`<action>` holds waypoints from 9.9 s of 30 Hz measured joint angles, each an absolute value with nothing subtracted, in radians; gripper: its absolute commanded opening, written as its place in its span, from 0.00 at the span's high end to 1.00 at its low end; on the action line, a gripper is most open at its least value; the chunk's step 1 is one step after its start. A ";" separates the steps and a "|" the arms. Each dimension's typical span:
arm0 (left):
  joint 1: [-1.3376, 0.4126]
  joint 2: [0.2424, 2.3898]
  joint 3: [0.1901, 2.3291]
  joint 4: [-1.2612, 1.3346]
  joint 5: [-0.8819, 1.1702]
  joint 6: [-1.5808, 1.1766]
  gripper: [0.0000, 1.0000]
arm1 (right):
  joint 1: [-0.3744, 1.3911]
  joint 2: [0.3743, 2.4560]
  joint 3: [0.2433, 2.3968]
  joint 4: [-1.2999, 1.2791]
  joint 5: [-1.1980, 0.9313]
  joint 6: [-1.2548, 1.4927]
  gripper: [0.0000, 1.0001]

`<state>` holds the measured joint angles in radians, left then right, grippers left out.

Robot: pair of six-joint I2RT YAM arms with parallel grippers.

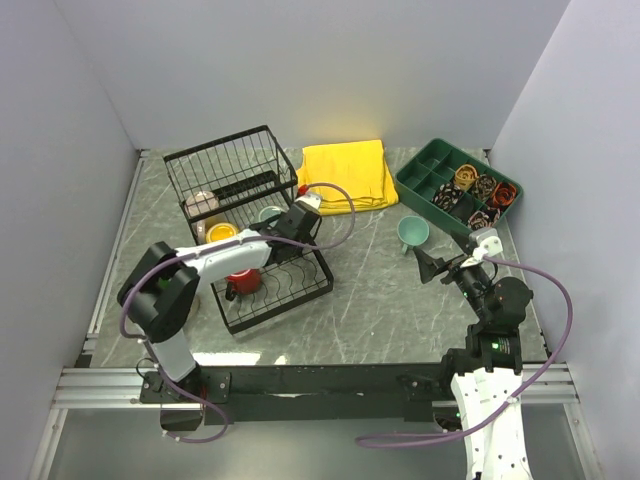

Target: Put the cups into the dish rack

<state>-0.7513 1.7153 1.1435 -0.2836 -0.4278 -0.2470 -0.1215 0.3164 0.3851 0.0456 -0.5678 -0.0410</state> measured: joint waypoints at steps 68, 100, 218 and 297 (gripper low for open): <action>-0.656 0.421 0.757 -0.639 -0.451 -0.773 0.10 | -0.158 0.408 0.385 -0.033 -0.789 -0.128 0.00; -0.504 0.596 0.823 -0.857 -0.771 -0.976 0.04 | -0.168 0.395 0.385 -0.034 -0.806 -0.128 0.00; 0.208 0.994 1.311 -0.274 0.540 -1.145 0.99 | -0.185 0.421 0.440 -0.131 -0.921 -0.171 0.00; -0.929 1.320 1.010 0.686 -0.051 -1.573 0.48 | 0.196 1.004 0.876 0.763 -1.162 1.155 1.00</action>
